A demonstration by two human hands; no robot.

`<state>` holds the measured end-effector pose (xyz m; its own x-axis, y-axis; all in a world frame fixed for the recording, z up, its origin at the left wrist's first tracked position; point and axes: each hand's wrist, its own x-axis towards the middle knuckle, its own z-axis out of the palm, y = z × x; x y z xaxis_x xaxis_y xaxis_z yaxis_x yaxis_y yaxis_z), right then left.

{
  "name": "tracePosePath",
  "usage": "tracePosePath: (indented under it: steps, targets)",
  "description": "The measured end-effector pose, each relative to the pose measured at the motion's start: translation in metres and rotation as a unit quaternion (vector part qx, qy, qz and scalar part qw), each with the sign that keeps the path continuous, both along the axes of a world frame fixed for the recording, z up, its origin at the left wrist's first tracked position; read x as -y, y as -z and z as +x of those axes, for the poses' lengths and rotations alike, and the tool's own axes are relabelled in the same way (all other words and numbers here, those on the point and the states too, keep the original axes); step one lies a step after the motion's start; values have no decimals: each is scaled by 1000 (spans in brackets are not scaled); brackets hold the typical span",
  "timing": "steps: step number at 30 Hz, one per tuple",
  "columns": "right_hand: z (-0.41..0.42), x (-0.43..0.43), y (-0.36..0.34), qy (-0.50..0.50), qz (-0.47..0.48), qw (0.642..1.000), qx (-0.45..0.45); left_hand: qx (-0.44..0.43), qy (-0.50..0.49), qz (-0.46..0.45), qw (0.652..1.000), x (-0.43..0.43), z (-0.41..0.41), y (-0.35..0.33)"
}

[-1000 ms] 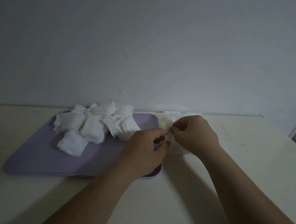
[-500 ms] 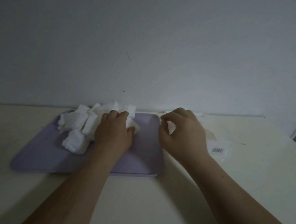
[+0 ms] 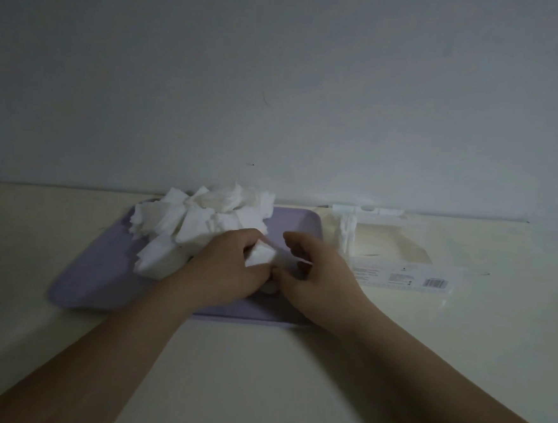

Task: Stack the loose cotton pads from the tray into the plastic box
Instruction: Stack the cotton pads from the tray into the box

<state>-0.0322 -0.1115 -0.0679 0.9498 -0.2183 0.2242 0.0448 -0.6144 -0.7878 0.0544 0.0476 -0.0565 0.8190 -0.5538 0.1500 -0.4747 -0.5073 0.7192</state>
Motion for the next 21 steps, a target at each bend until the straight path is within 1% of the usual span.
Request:
tracePosePath:
  steps: [4, 6, 8, 10, 12, 14, 16, 19, 21]
  targets:
    - [1, -1, 2, -22, 17, 999, 19, -20, -13, -108, 994, -7, 3, 12]
    - [3, 0, 2, -17, 36, 999, 26, -52, -12, -166, 985, -7, 5, 16]
    - [3, 2, 0, -17, 64, 998, 14, -66, 1, -199, 978, -6, 5, 17]
    - [5, 4, 2, -12, 54, 998, 9, -62, 6, -224, 973, -6, 6, 18]
    - [8, 7, 4, 9, 61, 997, 36, -66, 1, -252, 966, -6, 7, 16]
    - [10, 9, 5, 34, 88, 994, 59, -105, 0, -280, 954, -7, 9, 16]
    - [10, 11, 8, 40, 139, 987, 68, -141, 13, -297, 944, -10, 14, 18]
    - [11, 11, 11, 24, 216, 972, 90, -147, 48, -281, 947, -12, 18, 23]
    - [12, 10, 12, 25, 234, 967, 93, -149, 57, -273, 949, -11, 17, 25]
